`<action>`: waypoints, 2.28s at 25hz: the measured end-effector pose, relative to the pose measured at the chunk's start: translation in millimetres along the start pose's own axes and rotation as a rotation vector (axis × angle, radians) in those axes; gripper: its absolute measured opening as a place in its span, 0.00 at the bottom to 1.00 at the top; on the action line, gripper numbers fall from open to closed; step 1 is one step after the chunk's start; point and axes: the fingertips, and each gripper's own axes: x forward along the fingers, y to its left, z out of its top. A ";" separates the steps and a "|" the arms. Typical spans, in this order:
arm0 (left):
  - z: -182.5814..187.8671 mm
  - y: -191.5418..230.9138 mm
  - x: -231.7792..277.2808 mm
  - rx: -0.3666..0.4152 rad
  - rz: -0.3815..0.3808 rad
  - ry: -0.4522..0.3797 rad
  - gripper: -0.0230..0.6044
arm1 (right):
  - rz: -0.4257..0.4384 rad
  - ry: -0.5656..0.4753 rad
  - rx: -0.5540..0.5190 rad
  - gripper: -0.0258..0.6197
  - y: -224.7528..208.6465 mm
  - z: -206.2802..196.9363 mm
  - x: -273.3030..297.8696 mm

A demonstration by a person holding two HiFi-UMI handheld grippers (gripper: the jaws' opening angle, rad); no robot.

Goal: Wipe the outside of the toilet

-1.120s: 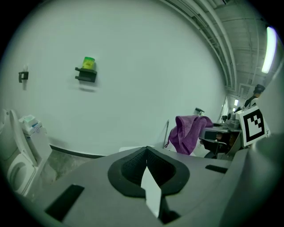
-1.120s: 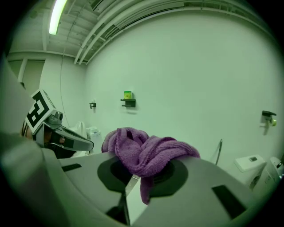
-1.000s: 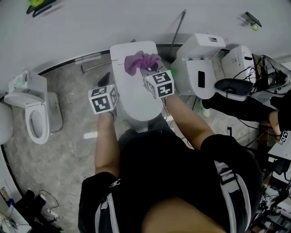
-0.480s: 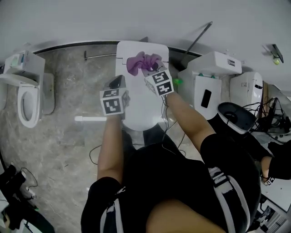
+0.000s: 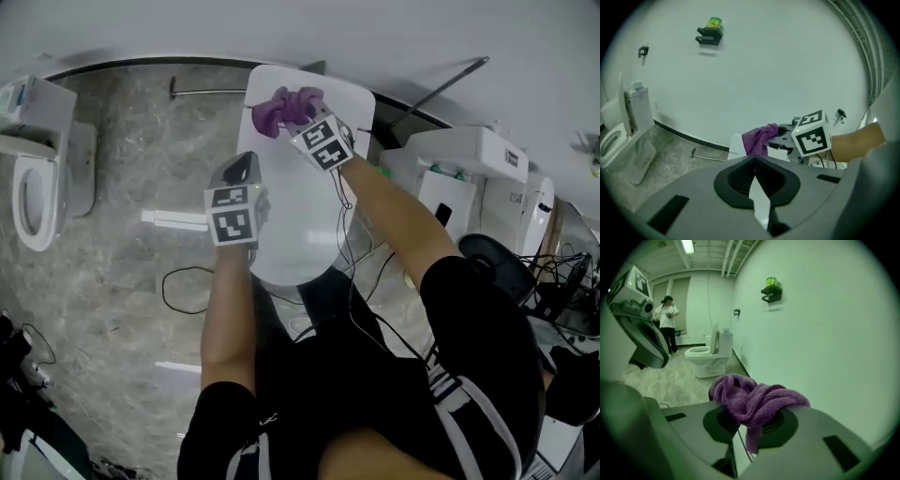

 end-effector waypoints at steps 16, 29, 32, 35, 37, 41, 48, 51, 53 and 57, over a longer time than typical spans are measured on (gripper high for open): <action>-68.6 43.9 46.7 -0.088 0.068 0.084 0.05 | 0.222 0.174 -0.378 0.14 -20.8 -53.5 169.1; -91.4 46.0 60.7 -0.107 0.105 0.122 0.05 | 0.357 0.329 -0.215 0.14 -45.1 -75.2 173.9; -89.4 32.0 66.4 -0.093 0.084 0.131 0.05 | 0.348 0.370 -0.191 0.14 -59.9 -86.8 163.1; -87.6 10.8 76.0 -0.085 0.058 0.136 0.05 | 0.327 0.366 -0.164 0.14 -75.8 -102.6 148.5; -86.2 -2.4 84.7 -0.075 0.041 0.136 0.05 | 0.309 0.358 -0.149 0.14 -88.5 -111.6 138.8; -87.8 -29.9 107.0 -0.058 -0.003 0.146 0.05 | 0.267 0.380 -0.132 0.14 -116.8 -138.5 118.0; -96.5 -94.5 146.5 -0.022 -0.081 0.169 0.05 | 0.195 0.357 -0.061 0.14 -164.0 -189.8 72.7; -103.2 -119.3 162.8 -0.013 -0.110 0.181 0.05 | 0.178 0.332 -0.046 0.14 -175.0 -202.7 59.6; -107.9 -133.9 170.8 -0.008 -0.126 0.194 0.05 | 0.176 0.326 -0.040 0.14 -181.1 -211.1 50.9; -110.6 -153.5 179.9 0.007 -0.138 0.212 0.05 | 0.171 0.329 -0.033 0.14 -193.9 -226.0 34.7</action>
